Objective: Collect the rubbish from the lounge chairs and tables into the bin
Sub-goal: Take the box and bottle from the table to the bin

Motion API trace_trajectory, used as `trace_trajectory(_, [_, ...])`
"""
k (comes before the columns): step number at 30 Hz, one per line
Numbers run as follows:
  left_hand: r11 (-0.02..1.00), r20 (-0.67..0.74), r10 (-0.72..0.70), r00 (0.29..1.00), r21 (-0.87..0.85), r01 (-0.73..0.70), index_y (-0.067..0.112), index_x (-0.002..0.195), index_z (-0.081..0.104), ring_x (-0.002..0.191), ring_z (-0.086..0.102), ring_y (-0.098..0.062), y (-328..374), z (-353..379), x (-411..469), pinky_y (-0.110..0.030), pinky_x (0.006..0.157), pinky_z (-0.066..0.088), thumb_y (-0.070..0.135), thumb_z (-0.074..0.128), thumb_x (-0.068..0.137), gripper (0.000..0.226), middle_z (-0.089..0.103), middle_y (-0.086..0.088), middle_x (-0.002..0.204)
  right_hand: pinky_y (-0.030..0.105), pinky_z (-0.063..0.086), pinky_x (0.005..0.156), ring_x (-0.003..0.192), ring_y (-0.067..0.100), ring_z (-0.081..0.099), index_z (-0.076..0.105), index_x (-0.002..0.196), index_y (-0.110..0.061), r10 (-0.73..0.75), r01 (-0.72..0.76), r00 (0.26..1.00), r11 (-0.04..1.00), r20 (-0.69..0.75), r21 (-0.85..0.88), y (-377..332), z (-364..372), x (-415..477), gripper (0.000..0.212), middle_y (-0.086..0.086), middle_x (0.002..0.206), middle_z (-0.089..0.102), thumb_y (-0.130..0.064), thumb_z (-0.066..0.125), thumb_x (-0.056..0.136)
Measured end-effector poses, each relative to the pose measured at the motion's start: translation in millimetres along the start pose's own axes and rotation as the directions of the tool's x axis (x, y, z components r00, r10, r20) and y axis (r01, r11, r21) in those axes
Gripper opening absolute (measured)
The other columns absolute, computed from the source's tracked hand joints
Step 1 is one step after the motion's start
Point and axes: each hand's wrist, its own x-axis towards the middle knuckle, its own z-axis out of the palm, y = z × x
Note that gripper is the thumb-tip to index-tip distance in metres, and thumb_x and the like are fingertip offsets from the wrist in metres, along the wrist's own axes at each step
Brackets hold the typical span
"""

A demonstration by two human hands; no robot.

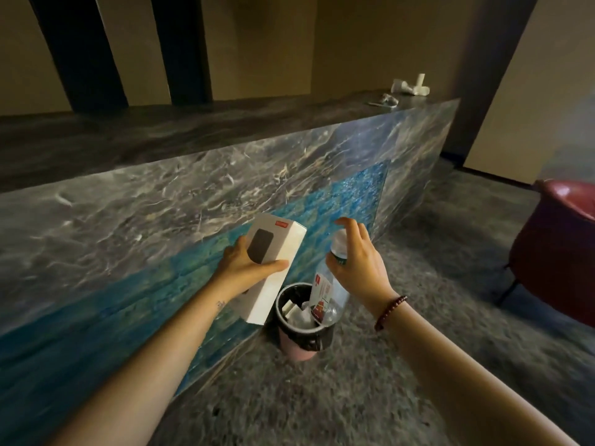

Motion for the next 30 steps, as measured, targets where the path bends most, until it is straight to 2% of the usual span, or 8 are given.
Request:
trace_trajectory(4, [0.999, 0.034, -0.016, 0.999, 0.034, 0.015, 0.028, 0.133, 0.029, 0.114, 0.048, -0.027, 15.0, 23.0, 111.4, -0.048, 0.09, 0.048, 0.059, 0.075, 0.055, 0.096, 0.042, -0.006, 0.131, 0.04, 0.053, 0.062, 0.087, 0.03, 0.059, 0.039, 0.123, -0.017, 0.035, -0.035, 0.999, 0.999, 0.017, -0.019, 55.3, 34.1, 81.7, 0.049, 0.008, 0.122, 0.048, -0.014, 0.062, 0.08])
trace_trajectory(10, [0.99, 0.083, -0.123, 0.989, 0.075, 0.116, 0.025, 0.132, 0.029, 0.112, 0.049, -0.027, 0.8, 84.5, 240.8, -0.047, 0.089, 0.048, 0.052, 0.077, 0.061, 0.089, 0.042, -0.008, 0.13, 0.04, 0.052, 0.064, 0.086, 0.03, 0.058, 0.046, 0.116, -0.015, 0.078, -0.077, 0.993, 0.997, 0.084, -0.021, 152.7, 98.6, 163.7, 0.041, 0.008, 0.114, 0.051, -0.016, 0.064, 0.08])
trace_trajectory(14, [0.976, 0.053, -0.215, 0.975, 0.039, 0.213, 0.023, 0.131, 0.034, 0.112, 0.05, -0.027, -25.8, 130.8, 318.2, -0.047, 0.09, 0.047, 0.052, 0.078, 0.057, 0.09, 0.047, -0.007, 0.13, 0.032, 0.047, 0.063, 0.088, 0.028, 0.057, 0.047, 0.116, -0.016, 0.099, -0.102, 0.98, 0.995, 0.173, 0.009, 225.0, 156.7, 207.9, 0.041, 0.006, 0.117, 0.05, -0.018, 0.065, 0.078])
trace_trajectory(18, [0.923, 0.026, -0.384, 0.923, 0.002, 0.384, 0.019, 0.13, 0.036, 0.111, 0.051, -0.032, -63.3, 180.7, 376.8, -0.049, 0.089, 0.049, 0.059, 0.075, 0.05, 0.098, 0.048, -0.011, 0.128, 0.033, 0.046, 0.062, 0.088, 0.031, 0.057, 0.048, 0.113, -0.015, 0.131, -0.149, 0.947, 0.988, 0.293, 0.04, 290.0, 217.9, 234.8, 0.041, 0.007, 0.116, 0.05, -0.019, 0.066, 0.077])
trace_trajectory(21, [0.868, -0.005, -0.495, 0.869, -0.037, 0.495, 0.016, 0.132, 0.035, 0.112, 0.052, -0.032, -98.5, 214.9, 406.4, -0.043, 0.085, 0.05, 0.065, 0.072, 0.042, 0.109, 0.048, -0.012, 0.127, 0.031, 0.044, 0.064, 0.091, 0.03, 0.057, 0.048, 0.113, -0.015, 0.155, -0.184, 0.911, 0.982, 0.383, 0.04, 329.9, 263.9, 241.9, 0.041, 0.007, 0.116, 0.051, -0.019, 0.067, 0.077])
trace_trajectory(23, [0.834, -0.039, -0.552, 0.833, -0.031, 0.551, 0.017, 0.137, 0.026, 0.114, 0.049, -0.032, -125.4, 235.9, 421.3, -0.036, 0.08, 0.045, 0.061, 0.078, 0.048, 0.112, 0.044, -0.013, 0.131, 0.03, 0.042, 0.063, 0.091, 0.03, 0.056, 0.049, 0.112, -0.014, 0.188, -0.22, 0.888, 0.975, 0.42, 0.031, 353.9, 293.7, 241.0, 0.04, 0.008, 0.115, 0.051, -0.018, 0.067, 0.076])
trace_trajectory(27, [0.778, -0.029, -0.626, 0.779, -0.086, 0.622, 0.019, 0.136, 0.026, 0.111, 0.05, -0.029, -186.5, 274.9, 443.6, -0.041, 0.085, 0.047, 0.051, 0.081, 0.052, 0.106, 0.047, -0.009, 0.129, 0.03, 0.042, 0.061, 0.089, 0.031, 0.056, 0.05, 0.111, -0.013, 0.235, -0.277, 0.844, 0.961, 0.482, 0.017, 394.3, 352.2, 228.7, 0.038, 0.01, 0.113, 0.052, -0.016, 0.066, 0.076])
trace_trajectory(30, [0.737, 0.001, -0.673, 0.74, -0.091, 0.67, 0.022, 0.129, 0.036, 0.092, 0.048, -0.016, -223.9, 299.6, 448.0, -0.027, 0.066, 0.039, 0.05, 0.08, 0.054, 0.091, 0.05, 0.001, 0.114, 0.032, 0.044, 0.07, 0.097, 0.032, 0.054, 0.048, 0.115, -0.008, 0.262, -0.326, 0.793, 0.945, 0.549, 0.019, 419.2, 393.0, 211.5, 0.042, 0.014, 0.117, 0.05, -0.014, 0.066, 0.078])
